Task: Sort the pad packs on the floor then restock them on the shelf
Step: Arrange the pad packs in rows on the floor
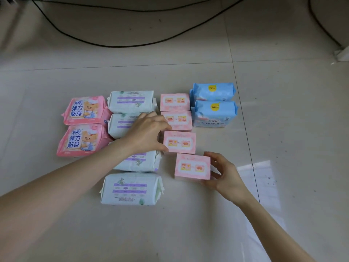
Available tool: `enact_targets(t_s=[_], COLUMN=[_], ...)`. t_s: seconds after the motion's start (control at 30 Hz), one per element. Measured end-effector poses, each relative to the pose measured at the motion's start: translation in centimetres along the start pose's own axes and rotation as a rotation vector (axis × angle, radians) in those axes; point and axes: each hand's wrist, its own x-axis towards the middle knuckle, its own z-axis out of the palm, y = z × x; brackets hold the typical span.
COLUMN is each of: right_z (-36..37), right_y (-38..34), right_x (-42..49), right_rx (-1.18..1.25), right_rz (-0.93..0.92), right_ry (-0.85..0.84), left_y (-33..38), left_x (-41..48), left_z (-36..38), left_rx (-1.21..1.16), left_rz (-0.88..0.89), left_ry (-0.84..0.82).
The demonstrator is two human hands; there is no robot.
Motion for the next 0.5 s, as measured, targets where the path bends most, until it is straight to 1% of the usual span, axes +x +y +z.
enact_targets(t_s=[0.2,0.5], right_z=[1.8,2.9], right_y=[-0.5,-1.0], right_x=[1.0,1.5], right_rx=[0.047,0.043], right_rz=[-0.022,-0.087], right_ry=[-0.015,-0.040], left_y=[-0.5,-0.8], left_x=[-0.1,0.0], left_z=[0.4,0.6], left_rx=[-0.009,0.042], left_rz=[0.018,0.010], left_ry=[0.043,0.044])
